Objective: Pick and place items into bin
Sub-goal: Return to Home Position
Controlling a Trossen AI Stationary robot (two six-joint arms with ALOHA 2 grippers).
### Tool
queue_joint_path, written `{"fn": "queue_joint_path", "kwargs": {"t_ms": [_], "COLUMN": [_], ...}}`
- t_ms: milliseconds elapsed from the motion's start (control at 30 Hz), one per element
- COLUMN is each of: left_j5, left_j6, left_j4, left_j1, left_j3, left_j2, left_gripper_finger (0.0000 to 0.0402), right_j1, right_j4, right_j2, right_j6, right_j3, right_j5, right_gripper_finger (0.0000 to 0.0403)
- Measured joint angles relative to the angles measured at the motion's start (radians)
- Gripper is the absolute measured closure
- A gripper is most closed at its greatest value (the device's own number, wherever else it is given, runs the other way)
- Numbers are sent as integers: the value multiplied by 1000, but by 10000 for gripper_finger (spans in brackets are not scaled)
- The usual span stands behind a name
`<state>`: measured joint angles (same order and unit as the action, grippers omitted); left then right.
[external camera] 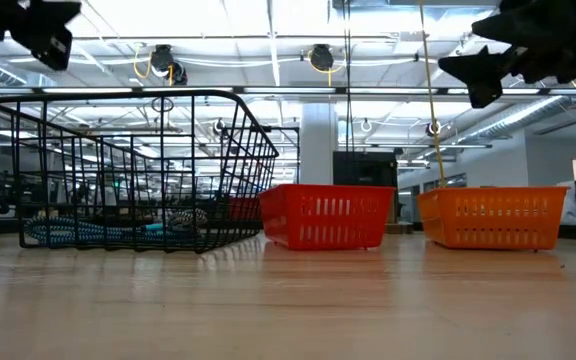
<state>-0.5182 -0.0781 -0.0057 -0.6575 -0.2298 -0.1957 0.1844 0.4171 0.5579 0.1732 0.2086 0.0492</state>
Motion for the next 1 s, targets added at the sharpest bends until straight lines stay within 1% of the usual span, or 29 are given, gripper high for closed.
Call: {"fn": "queue_joint_path", "kwargs": {"t_ms": [33, 133, 233, 333, 400, 500, 567, 633, 700, 767, 833, 867, 1000], "left_j5": [24, 53, 83, 90, 71, 54, 88, 115, 132, 100, 19, 0, -11], "left_j6": [21, 64, 97, 120, 112, 80, 73, 58, 79, 107, 103, 96, 138], "left_j4": [1, -8, -35, -23, -6, 39, 77, 61, 53, 55, 74, 75, 75], "left_j1": [2, 15, 34, 58, 81, 120, 134, 144, 146, 150, 162, 168, 182], "left_j3": [0, 0, 1, 53, 109, 182, 219, 212, 209, 209, 217, 217, 217], "left_j2": [15, 55, 98, 153, 193, 193, 191, 191, 192, 192, 184, 172, 133], "left_gripper_finger": [254, 254, 254, 254, 254, 254, 254, 254, 254, 254, 254, 254, 254], "right_j1": [0, -13, -45, -79, -103, -134, -152, -170, -188, -207, -220, -225, -231], "right_j4": [-3, -2, -2, -2, -1, -9, 14, -9, -53, -62, -94, -138, -202], "right_j2": [-18, -64, -113, -165, -200, -258, -293, -327, -348, -370, -377, -374, -364], "right_j6": [-10, -54, -81, -82, -78, -54, -49, -41, -57, -72, -77, -82, -124], "right_j3": [-9, -30, -49, -79, -106, -153, -186, -188, -189, -189, -190, -190, -191], "right_j5": [-4, -29, -100, -173, -208, -221, -235, -246, -280, -316, -310, -298, -255], "right_gripper_finger": [136, 139, 140, 138, 136, 136, 138, 139, 140, 138, 136, 136, 137]}}
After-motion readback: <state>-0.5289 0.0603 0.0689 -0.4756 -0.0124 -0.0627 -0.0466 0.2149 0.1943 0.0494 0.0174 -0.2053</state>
